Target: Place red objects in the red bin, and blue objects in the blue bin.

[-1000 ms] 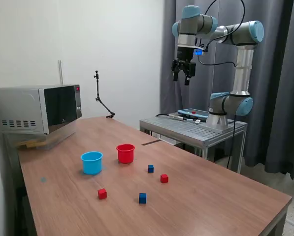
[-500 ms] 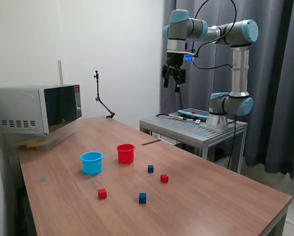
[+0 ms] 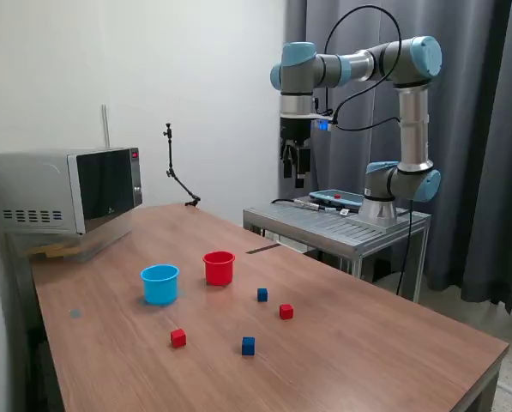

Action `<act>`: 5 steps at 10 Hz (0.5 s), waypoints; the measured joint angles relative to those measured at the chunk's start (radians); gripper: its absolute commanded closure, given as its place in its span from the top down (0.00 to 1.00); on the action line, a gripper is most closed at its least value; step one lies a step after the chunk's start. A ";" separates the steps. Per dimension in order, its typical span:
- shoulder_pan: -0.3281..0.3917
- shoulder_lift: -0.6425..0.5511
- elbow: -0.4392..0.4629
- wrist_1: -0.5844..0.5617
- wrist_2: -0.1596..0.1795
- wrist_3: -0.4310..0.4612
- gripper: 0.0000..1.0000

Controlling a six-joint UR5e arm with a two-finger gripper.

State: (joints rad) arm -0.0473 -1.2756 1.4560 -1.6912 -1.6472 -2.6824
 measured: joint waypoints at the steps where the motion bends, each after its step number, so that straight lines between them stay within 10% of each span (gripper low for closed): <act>1: 0.004 0.017 -0.001 -0.034 0.002 0.063 1.00; 5: 0.028 0.110 -0.002 -0.130 0.037 0.156 1.00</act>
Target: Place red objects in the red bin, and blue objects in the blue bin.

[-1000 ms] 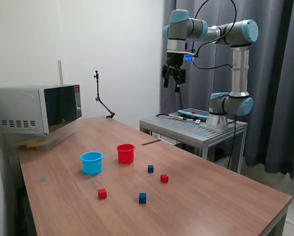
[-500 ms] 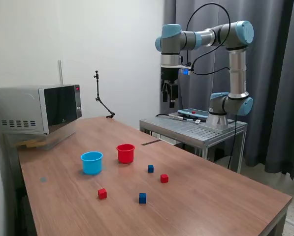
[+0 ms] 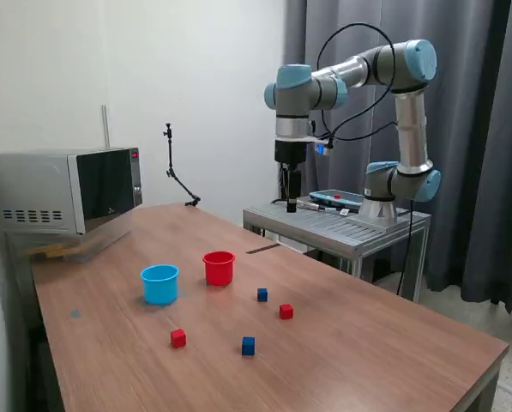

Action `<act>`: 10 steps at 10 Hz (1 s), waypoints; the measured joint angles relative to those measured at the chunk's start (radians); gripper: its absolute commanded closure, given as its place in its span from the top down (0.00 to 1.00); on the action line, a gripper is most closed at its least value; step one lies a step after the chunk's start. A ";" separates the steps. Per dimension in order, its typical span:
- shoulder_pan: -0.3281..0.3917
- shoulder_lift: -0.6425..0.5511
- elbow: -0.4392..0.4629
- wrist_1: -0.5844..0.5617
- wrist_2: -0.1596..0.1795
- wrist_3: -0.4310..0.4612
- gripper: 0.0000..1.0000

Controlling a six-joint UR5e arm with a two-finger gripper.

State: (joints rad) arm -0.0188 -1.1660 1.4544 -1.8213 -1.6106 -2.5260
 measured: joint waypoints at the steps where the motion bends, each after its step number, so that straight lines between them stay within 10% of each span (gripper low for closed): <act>1: 0.007 0.025 0.002 -0.020 0.024 0.005 1.00; 10: 0.043 0.117 0.075 -0.112 0.054 -0.001 1.00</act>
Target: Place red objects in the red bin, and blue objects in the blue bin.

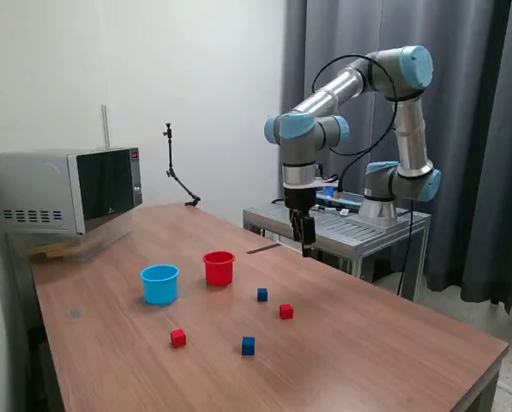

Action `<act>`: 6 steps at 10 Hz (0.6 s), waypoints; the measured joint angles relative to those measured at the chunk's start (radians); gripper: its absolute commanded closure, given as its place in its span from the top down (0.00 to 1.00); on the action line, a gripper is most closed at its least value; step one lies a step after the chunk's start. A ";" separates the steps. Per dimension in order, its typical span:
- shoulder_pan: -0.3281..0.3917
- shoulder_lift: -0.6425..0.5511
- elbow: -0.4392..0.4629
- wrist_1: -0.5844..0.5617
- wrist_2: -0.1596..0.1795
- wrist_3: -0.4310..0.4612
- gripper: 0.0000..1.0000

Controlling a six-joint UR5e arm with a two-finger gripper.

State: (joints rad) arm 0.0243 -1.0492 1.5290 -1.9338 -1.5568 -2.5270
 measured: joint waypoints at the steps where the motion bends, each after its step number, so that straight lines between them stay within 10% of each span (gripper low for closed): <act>1: 0.000 0.008 0.017 -0.034 -0.003 -0.019 1.00; 6: -0.068 0.059 0.063 -0.168 -0.010 -0.139 1.00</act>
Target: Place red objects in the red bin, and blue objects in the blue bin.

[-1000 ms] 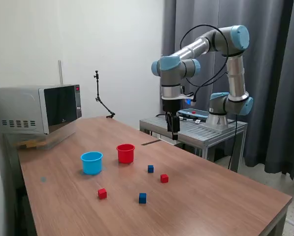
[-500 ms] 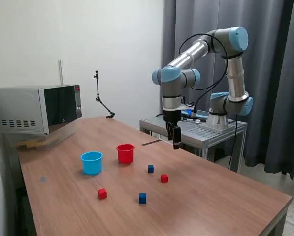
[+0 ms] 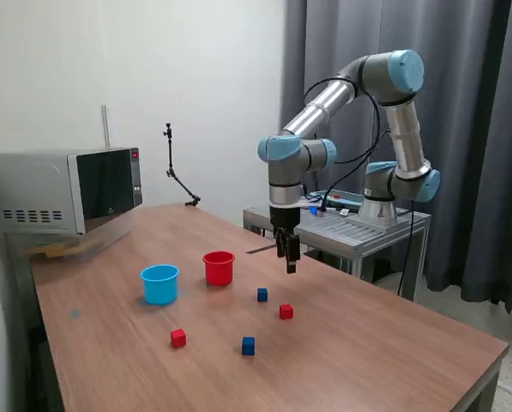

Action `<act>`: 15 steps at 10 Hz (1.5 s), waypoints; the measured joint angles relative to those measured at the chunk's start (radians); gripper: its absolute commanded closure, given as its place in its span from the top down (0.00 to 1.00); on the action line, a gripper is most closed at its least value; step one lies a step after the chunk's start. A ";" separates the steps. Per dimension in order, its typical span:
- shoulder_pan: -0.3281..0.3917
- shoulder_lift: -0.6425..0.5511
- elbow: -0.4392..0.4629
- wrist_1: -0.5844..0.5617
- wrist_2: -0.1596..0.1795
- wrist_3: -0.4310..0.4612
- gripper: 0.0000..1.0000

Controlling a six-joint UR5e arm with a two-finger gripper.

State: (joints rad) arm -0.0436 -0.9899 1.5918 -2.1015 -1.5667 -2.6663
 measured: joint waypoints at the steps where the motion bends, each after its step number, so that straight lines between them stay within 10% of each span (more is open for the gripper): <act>1: -0.027 0.011 -0.002 -0.010 0.000 -0.012 1.00; 15: -0.038 0.127 -0.073 -0.066 0.028 -0.092 1.00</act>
State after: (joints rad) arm -0.0812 -0.8632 1.5192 -2.1670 -1.5387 -2.7578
